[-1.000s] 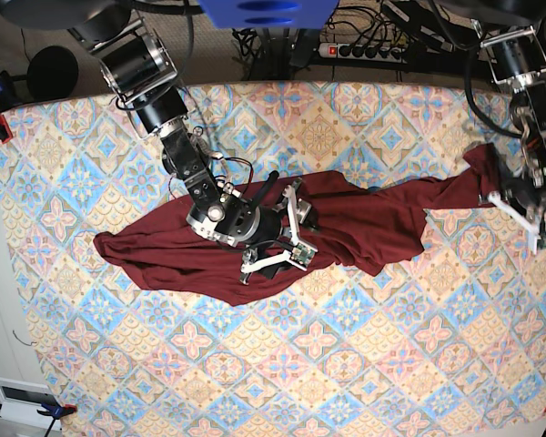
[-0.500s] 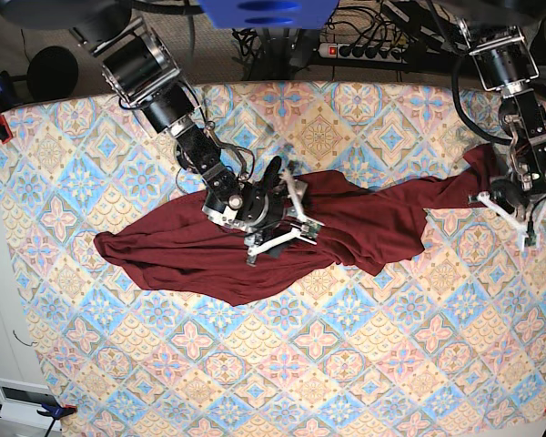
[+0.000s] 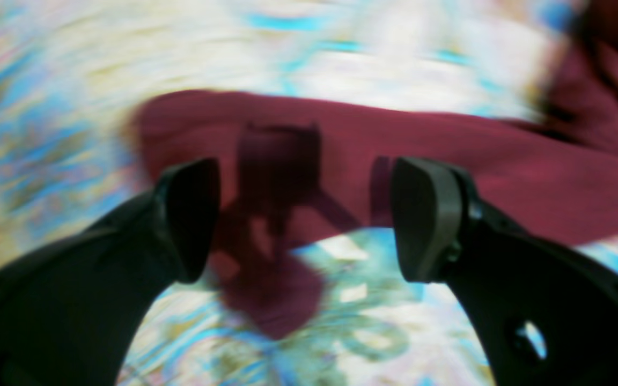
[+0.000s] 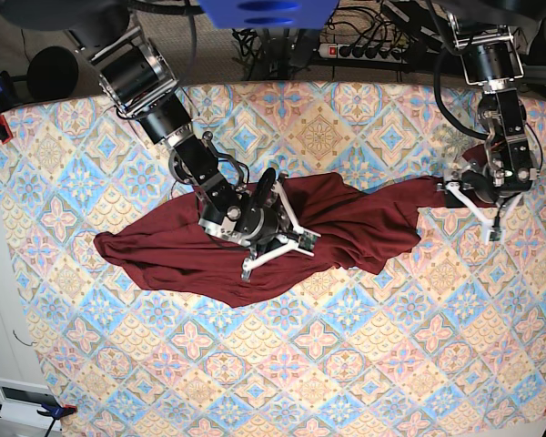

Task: Layout the t-shirt on the table in an organized manner, then fold the t-shirt properly
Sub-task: 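Drag the grasped fabric with the right gripper toward the left gripper, then pull the shirt end with the left gripper away from the right gripper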

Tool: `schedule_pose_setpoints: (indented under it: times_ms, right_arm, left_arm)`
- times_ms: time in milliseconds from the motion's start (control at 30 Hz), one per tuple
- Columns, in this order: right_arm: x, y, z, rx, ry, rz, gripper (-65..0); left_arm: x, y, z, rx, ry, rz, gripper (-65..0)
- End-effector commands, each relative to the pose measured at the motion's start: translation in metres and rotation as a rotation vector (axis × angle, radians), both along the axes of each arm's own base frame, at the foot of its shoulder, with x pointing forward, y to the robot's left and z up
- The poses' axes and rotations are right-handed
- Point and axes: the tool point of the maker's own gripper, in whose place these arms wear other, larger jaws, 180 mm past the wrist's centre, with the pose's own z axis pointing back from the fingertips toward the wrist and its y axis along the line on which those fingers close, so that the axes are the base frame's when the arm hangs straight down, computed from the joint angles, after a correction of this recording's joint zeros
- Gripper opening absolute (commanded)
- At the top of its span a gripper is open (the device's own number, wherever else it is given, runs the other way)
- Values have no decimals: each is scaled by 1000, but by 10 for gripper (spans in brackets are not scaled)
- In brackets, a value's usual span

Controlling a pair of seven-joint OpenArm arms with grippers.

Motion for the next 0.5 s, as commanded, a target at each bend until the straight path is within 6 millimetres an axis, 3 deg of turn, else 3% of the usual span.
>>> schedule_pose_setpoints:
  times_ms: [0,133,200,400,467]
  right_arm:
    - [5,5,23,60,-58,7,-650]
    - [-5,-13,51,126,-128,-39,-650]
    - [-12,-15,62,161,-149,-55,-650]
    - [-35,-21,61,176,-143,-58,-650]
    - [-44,-26,64,178,-152,-55,-650]
  left_arm:
    - [9,11,11,34,-30,6,-161]
    - [18,-12,-8,15,-20,-40,-161]
    - [14,-15,-28,39,25,-65,-161]
    - [17,-21,-65,106,62,-146,-162]
    - [20,-21,-67,132,49,-168,-162]
